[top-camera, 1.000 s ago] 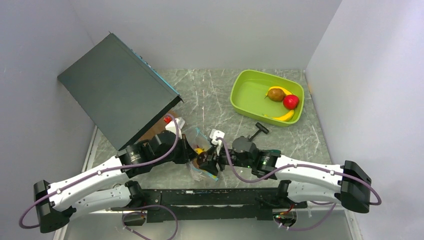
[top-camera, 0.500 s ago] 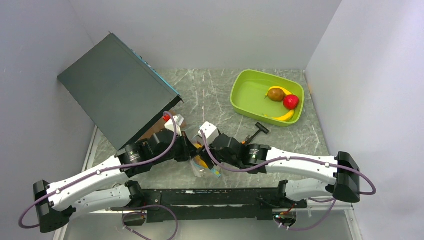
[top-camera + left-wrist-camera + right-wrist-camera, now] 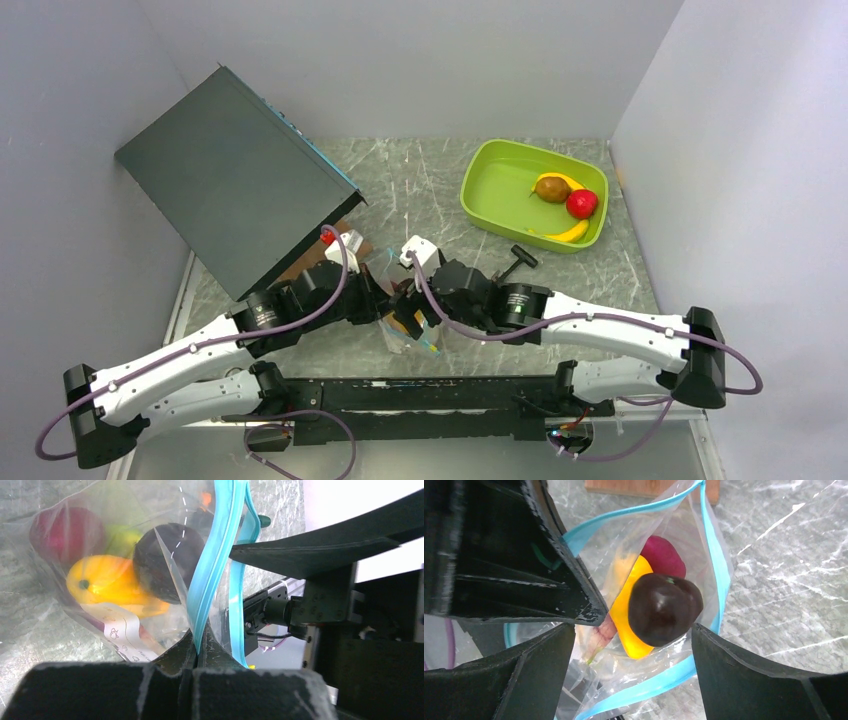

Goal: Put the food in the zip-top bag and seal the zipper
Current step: Place the fake fruit in the zipper food storage bag, then adjust the zipper food storage bag at the center of the board.

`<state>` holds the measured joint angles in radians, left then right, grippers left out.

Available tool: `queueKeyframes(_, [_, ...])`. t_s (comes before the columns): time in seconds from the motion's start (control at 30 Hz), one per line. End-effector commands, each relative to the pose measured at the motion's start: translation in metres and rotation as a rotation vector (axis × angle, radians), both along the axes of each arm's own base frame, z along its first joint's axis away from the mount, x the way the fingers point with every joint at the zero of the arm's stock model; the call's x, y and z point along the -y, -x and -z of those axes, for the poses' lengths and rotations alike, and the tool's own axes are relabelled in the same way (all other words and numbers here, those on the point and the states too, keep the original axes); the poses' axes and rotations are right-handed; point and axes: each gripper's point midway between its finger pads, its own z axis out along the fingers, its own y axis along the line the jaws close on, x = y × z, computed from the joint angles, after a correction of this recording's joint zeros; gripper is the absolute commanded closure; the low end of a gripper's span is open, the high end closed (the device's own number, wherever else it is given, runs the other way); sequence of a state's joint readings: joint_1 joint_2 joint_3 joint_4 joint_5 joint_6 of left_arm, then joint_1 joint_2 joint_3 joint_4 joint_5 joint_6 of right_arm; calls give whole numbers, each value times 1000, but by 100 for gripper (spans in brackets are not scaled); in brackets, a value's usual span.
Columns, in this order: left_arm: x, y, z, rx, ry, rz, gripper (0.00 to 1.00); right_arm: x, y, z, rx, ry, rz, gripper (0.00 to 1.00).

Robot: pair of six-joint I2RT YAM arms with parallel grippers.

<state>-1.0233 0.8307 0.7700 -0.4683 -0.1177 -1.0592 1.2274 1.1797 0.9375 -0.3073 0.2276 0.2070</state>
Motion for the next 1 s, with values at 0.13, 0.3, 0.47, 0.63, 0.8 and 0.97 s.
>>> queueKeyframes(0.13, [3, -5, -21, 52, 62, -12, 100, 9, -15, -75, 93, -180, 99, 15])
queueKeyframes(0.3, [2, -5, -25, 57, 50, -8, 100, 37, -26, -56, 38, -197, 286, 20])
queueKeyframes(0.47, [5, -5, -23, 56, 44, 6, 100, 37, -24, -48, -4, -243, 307, 34])
queueKeyframes(0.63, [7, -7, -27, 62, 47, 3, 100, 12, -11, -45, -58, -259, 198, 57])
queueKeyframes(0.8, [4, -8, -33, 66, 51, -15, 100, 4, -16, -44, -54, -234, 199, 78])
queueKeyframes(0.97, [-10, -10, -44, 81, 27, -61, 100, 10, -33, -64, 27, -205, 261, 100])
